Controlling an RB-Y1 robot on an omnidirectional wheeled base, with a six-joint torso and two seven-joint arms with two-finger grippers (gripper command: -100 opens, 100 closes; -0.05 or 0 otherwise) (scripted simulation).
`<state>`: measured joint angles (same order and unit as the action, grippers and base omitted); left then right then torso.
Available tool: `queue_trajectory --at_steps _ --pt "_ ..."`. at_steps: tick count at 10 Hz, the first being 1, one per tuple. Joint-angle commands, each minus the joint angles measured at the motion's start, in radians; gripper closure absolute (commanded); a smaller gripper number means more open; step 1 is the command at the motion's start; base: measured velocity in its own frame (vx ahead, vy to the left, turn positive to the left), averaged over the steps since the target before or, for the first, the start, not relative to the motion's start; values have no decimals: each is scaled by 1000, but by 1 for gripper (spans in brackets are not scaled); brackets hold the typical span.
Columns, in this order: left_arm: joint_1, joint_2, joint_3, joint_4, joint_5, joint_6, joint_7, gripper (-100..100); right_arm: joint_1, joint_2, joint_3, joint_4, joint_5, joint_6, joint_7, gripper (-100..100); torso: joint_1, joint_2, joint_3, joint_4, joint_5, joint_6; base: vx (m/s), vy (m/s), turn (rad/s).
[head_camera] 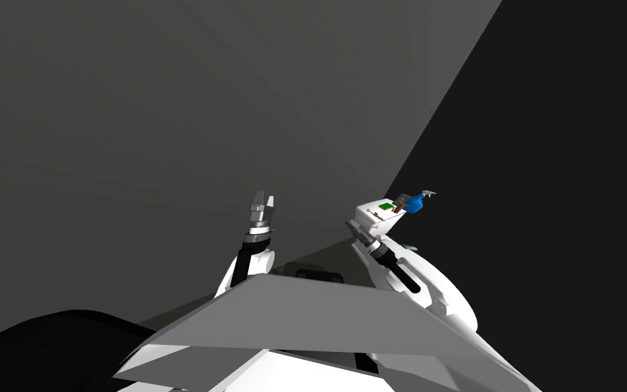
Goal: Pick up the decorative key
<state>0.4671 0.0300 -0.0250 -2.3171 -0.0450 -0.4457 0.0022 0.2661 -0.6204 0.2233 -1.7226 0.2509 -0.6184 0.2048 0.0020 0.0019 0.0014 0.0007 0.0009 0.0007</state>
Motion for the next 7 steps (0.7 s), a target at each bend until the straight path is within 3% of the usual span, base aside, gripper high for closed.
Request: queue_trajectory --at_steps 1,2,3,4,6,7 --pt "0 0 0 0 0 0 0 0 1 -1 1 28 1 -6 2 -100 0 0 0 0 0 0 5 13 -7" --pt "0 0 0 0 0 0 0 0 -12 -49 29 70 15 -15 9 -100 -3 -1 0 0 -1 0 -10 52 181" --pt "0 0 0 0 0 0 0 0 -12 -49 29 95 15 -15 9 -100 -1 0 0 0 0 -1 -19 70 90" --pt "0 0 0 0 0 0 0 0 -23 -93 59 134 29 -24 14 -100 0 0 0 0 0 0 -18 110 166" --pt "0 0 0 0 0 0 0 0 -23 -98 59 187 29 -24 14 -100 2 1 0 0 0 0 -15 63 35" --pt "0 0 0 0 0 0 0 0 -33 -141 90 221 44 -32 18 -100 -1 1 0 0 0 0 -23 61 141"
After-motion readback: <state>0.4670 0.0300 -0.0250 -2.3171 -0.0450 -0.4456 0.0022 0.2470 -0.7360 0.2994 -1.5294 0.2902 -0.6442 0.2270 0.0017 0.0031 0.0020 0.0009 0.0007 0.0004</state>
